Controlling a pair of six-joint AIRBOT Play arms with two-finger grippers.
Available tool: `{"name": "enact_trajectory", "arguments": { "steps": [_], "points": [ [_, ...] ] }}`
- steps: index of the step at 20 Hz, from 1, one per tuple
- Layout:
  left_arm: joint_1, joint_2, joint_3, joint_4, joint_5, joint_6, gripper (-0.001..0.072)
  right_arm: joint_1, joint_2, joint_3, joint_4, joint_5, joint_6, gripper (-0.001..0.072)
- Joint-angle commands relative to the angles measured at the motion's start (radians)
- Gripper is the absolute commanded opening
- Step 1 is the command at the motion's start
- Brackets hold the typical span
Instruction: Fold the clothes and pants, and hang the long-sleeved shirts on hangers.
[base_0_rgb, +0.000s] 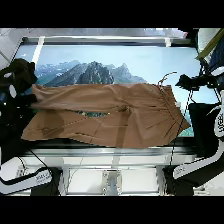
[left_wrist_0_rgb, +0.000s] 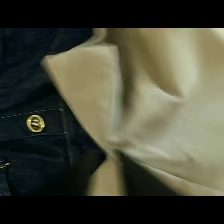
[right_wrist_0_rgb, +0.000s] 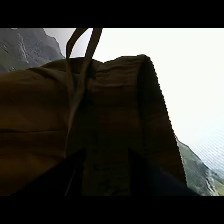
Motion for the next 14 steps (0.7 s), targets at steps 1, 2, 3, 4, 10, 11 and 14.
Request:
{"name": "enact_trajectory", "arguments": {
  "steps": [1,2,3,4,10,11,14],
  "points": [
    [0.021,0.029,0.010,0.020,0.067,-0.079,0.0691,-0.003,0.014,0.003,0.001,0.007,0.007,0.0321],
    [0.021,0.046,0.069,-0.008,0.054,-0.088,0.0693,-0.009,0.036,0.003,-0.002,0.008,0.006,0.0321],
    [0.021,0.076,0.115,-0.026,0.037,-0.091,0.0692,-0.017,0.065,0.003,-0.008,0.015,0.004,0.0321],
    [0.022,0.126,0.139,-0.005,0.007,-0.088,0.0691,-0.030,0.103,0.003,-0.014,0.039,-0.008,0.0322],
    [0.301,0.538,-0.188,0.064,-0.319,-0.089,0.0585,-0.124,0.299,-0.068,-0.045,0.340,-0.058,0.0322],
    [0.387,0.603,-0.270,0.007,-0.314,-0.088,0.0585,-0.123,0.330,-0.087,-0.037,0.346,-0.058,0.0321],
    [0.629,0.673,-0.448,-0.266,-0.294,0.024,0.0585,-0.121,0.417,-0.096,-0.004,0.333,-0.058,0.0322]
  ]
}}
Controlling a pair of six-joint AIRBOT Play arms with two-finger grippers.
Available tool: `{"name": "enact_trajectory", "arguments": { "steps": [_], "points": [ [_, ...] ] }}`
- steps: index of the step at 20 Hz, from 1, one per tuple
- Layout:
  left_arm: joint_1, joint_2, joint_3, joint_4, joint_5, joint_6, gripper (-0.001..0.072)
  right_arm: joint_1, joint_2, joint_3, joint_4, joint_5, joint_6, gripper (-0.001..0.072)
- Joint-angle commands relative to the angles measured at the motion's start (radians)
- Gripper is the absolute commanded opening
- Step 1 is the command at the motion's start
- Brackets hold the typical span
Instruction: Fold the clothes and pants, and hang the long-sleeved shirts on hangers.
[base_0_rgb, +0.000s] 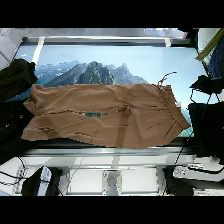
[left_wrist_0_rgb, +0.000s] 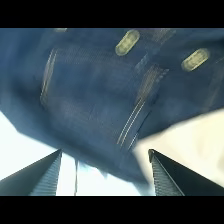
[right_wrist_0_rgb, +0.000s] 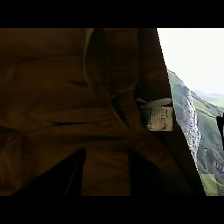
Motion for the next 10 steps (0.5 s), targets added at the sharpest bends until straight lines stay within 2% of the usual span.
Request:
{"name": "enact_trajectory", "arguments": {
  "steps": [1,3,6,8,10],
  "points": [
    [0.275,0.089,-0.208,-0.356,0.016,0.142,0.0585,-0.008,0.108,-0.020,0.023,0.028,-0.006,0.0322],
    [0.361,0.035,-0.260,-0.593,0.115,0.261,0.0587,-0.008,0.160,-0.020,0.023,0.021,-0.006,0.0322],
    [0.360,-0.104,-0.264,-0.795,0.200,0.358,0.0587,-0.008,0.211,-0.020,0.025,0.022,-0.005,0.0321],
    [0.343,-0.216,-0.264,-0.873,0.213,0.398,0.0587,-0.008,0.221,-0.020,0.029,0.023,-0.002,0.0321],
    [0.336,-0.314,-0.260,-0.868,0.211,0.398,0.0587,-0.008,0.223,-0.020,0.030,0.023,-0.001,0.0321]
  ]
}}
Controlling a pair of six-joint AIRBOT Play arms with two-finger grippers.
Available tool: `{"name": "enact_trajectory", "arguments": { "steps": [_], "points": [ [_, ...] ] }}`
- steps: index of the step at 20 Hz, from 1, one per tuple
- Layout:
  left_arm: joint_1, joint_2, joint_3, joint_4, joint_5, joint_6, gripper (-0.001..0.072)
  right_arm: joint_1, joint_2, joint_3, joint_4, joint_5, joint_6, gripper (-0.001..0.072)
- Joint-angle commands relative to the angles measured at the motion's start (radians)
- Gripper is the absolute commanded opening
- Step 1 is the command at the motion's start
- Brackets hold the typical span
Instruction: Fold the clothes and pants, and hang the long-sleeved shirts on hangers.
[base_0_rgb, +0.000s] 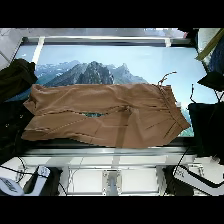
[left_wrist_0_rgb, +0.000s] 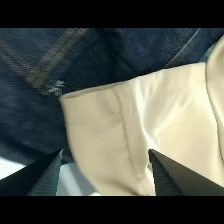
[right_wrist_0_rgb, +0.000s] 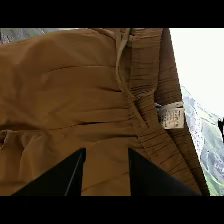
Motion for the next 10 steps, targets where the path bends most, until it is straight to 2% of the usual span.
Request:
{"name": "enact_trajectory", "arguments": {
  "steps": [1,8,9,10],
  "points": [
    [0.006,-0.166,-0.006,-0.126,0.031,0.061,0.0587,0.000,0.019,0.000,0.003,0.002,0.004,0.0321],
    [-0.034,-0.243,0.073,-0.188,0.066,0.060,0.0583,0.000,0.019,0.000,0.002,0.000,0.003,0.0320],
    [-0.050,-0.243,0.092,-0.194,0.066,0.060,0.0505,0.000,0.019,0.000,0.002,0.000,0.003,0.0320],
    [-0.064,-0.243,0.109,-0.193,0.064,0.064,0.0241,0.000,0.019,0.000,0.002,0.001,0.003,0.0320]
  ]
}}
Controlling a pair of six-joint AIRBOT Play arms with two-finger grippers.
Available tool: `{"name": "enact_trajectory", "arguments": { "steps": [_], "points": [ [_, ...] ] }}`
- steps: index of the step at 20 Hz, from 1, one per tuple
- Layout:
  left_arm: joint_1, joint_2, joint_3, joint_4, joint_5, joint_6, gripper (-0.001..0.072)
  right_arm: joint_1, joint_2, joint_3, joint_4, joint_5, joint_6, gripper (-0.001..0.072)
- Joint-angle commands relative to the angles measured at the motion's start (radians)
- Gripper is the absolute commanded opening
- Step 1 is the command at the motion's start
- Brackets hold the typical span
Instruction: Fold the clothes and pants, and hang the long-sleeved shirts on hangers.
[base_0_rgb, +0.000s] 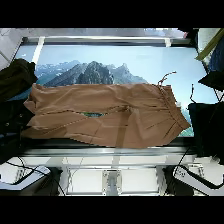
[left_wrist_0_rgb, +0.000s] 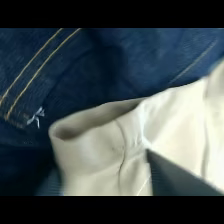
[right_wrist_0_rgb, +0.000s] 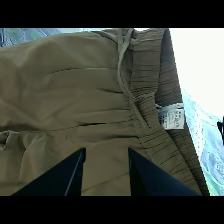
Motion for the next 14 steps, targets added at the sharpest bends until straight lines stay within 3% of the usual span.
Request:
{"name": "enact_trajectory", "arguments": {
  "steps": [1,3,9,12,14],
  "points": [
    [-0.042,-0.012,0.056,-0.037,0.008,0.055,0.0021,0.000,0.001,0.000,0.000,0.002,0.001,0.0320],
    [-0.055,-0.012,0.092,-0.036,-0.030,0.107,0.0008,0.000,0.002,0.000,-0.004,0.019,0.000,0.0320],
    [-0.050,0.086,0.206,0.069,-0.187,0.132,0.0008,-0.060,0.100,-0.068,-0.055,0.060,-0.066,0.0320],
    [-0.050,0.177,0.206,0.217,-0.245,0.131,0.0008,-0.190,0.239,-0.339,-0.039,0.002,-0.083,0.0321],
    [-0.050,0.219,0.205,0.267,-0.269,0.124,0.0008,-0.310,0.332,-0.584,0.062,-0.122,-0.087,0.0321]
  ]
}}
